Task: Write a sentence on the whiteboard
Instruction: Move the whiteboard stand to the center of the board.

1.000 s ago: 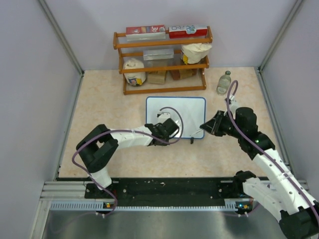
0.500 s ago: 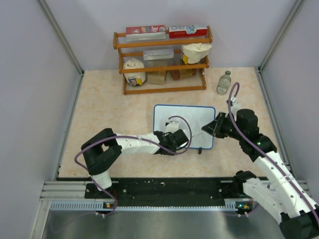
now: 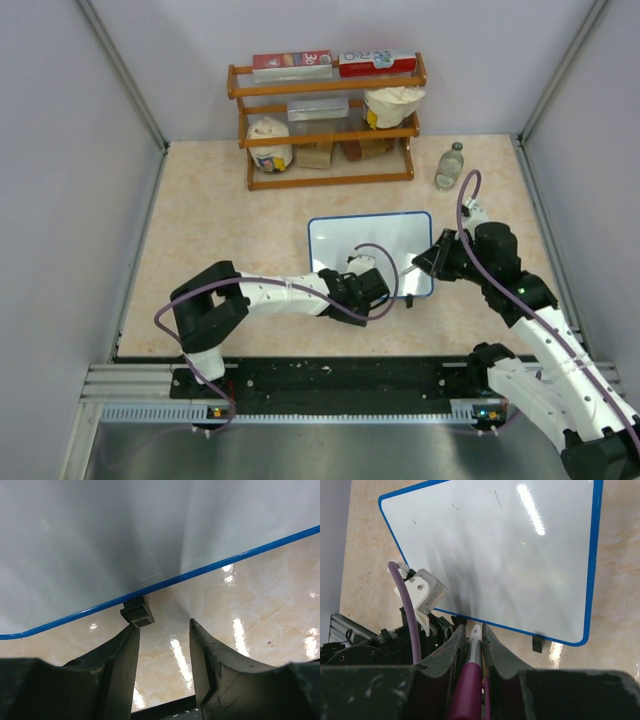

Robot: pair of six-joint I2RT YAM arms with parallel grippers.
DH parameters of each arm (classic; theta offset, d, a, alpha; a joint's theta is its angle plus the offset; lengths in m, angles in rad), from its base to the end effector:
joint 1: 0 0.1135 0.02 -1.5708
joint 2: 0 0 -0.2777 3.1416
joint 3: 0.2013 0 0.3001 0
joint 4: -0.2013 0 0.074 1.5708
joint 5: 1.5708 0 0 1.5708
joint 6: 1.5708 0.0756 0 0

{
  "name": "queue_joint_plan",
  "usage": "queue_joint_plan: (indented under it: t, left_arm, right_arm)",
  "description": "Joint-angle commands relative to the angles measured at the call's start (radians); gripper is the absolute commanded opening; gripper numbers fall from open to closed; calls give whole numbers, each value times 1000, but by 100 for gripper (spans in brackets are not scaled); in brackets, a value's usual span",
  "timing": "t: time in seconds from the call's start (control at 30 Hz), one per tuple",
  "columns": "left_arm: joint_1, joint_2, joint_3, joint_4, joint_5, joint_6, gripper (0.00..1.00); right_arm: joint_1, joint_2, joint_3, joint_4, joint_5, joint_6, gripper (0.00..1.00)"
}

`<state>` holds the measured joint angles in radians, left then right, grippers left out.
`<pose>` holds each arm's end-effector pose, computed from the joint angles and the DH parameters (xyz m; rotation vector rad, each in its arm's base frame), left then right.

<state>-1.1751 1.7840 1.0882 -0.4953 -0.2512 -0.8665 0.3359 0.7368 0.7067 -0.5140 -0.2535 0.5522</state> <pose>0.1705 -0.3595 0.1057 0.3528 2.6973 -0.2661 0.2165 0.0957 0.2750 0.0801 2.1977 0.7837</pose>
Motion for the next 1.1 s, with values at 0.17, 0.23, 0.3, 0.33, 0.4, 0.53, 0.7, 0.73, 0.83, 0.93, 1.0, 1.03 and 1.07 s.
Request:
queue_joint_plan:
  t: [0.17,0.23,0.3,0.33,0.4,0.53,0.7,0.73,0.83,0.93,1.0,1.03,1.07]
  left_arm:
    - [-52,49,-53,-72,102,-22,48]
    - [-60,16,-82,-78,64,-22,51]
    - [-63,-49,-109,-80,43,-17,56]
    - [-63,-72,-116,-91,3,-19,61]
    - [-61,-135,-129,-133,-40,-25,68]
    - [-61,-234,-162,-144,-68,-8,71]
    - [-61,-405,-211,-158,-134,4,76]
    - [-61,-431,-215,-158,-144,9,77]
    - [-58,-520,-209,-161,-183,17,83]
    - [-46,-580,-180,-152,-207,58,83]
    - [-26,-612,-150,-154,-218,73,91]
    - [-21,-623,-143,-146,-246,75,98]
    - [-6,-644,-140,-119,-250,92,99]
  right_arm:
    - [-11,-36,39,-6,19,-29,0]
    - [-11,-50,39,-6,22,-32,0]
    - [-11,-63,39,-6,23,-37,0]
    - [-11,-66,37,-6,23,-37,0]
    - [-11,-70,36,-6,22,-37,0]
    - [-11,-71,36,-6,13,-37,0]
    - [-11,-70,42,-4,13,-40,0]
    - [-9,-68,43,-6,10,-40,0]
    - [-11,-65,45,-3,11,-40,0]
    - [-11,-59,45,2,8,-40,0]
    - [-12,-54,47,5,5,-40,0]
    - [-11,-51,47,6,3,-41,0]
    - [-9,-50,47,11,2,-41,0]
